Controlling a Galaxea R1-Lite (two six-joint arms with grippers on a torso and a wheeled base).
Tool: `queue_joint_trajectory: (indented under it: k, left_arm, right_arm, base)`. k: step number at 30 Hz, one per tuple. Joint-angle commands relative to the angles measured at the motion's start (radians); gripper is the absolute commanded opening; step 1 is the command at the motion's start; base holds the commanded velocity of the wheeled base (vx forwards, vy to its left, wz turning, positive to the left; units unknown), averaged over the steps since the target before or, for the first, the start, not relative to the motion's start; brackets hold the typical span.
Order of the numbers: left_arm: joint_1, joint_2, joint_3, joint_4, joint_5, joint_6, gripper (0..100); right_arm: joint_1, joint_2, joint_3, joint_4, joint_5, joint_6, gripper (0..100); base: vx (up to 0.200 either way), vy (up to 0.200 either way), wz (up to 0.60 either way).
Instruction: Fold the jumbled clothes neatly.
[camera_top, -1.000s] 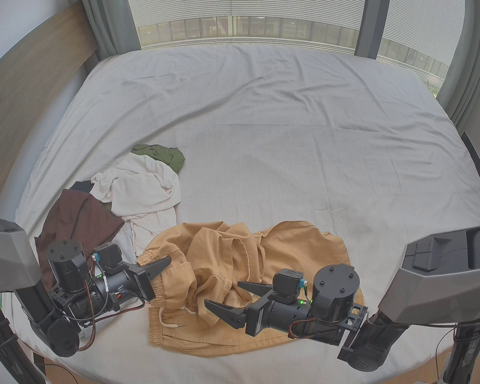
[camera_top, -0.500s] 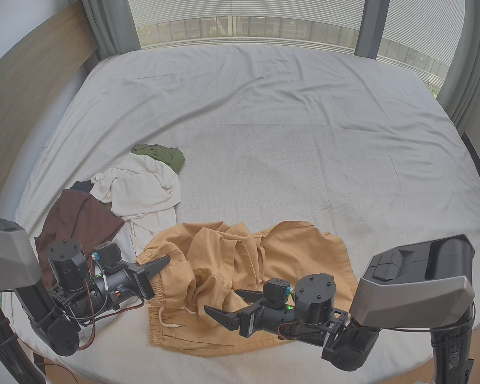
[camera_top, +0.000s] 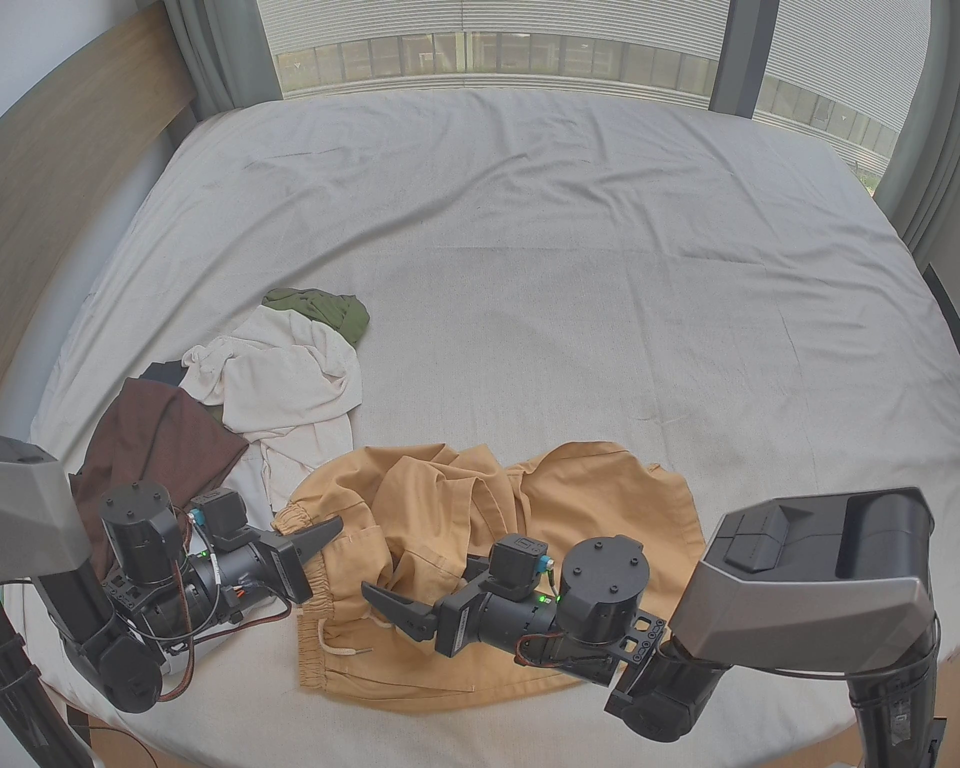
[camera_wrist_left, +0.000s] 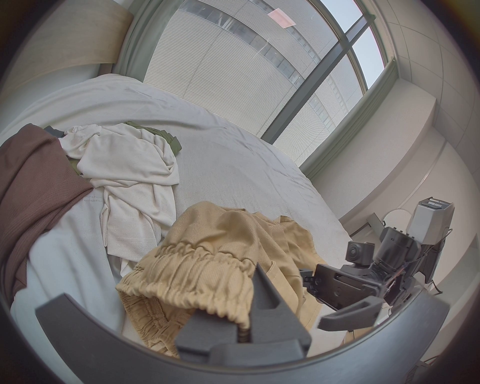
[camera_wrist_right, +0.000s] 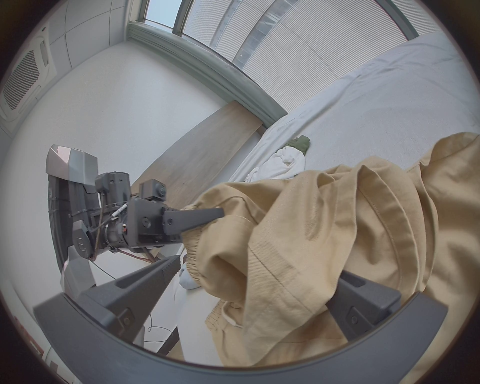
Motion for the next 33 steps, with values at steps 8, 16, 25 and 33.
queue_joint_trajectory:
  k: [8,16,25,33]
  left_arm:
    - [0.003,0.014,-0.002,-0.001,0.001,0.000,0]
    - [0.003,0.014,-0.002,-0.001,0.001,0.000,0]
    - [0.004,0.014,-0.003,-0.001,0.001,0.000,0]
    - [0.014,0.013,-0.002,-0.001,0.001,0.002,0]
  right_arm:
    - [0.028,-0.095,0.048,-0.003,-0.001,0.012,100]
    - [0.029,-0.097,0.046,-0.003,-0.001,0.016,100]
    - [0.029,-0.082,0.045,-0.001,-0.005,0.015,100]
    - [0.029,-0.037,0.016,-0.001,-0.007,0.009,100]
  base:
    - [0.000,0.000,0.00]
    - [0.000,0.000,0.00]
    - [0.000,0.000,0.00]
    - [0.000,0.000,0.00]
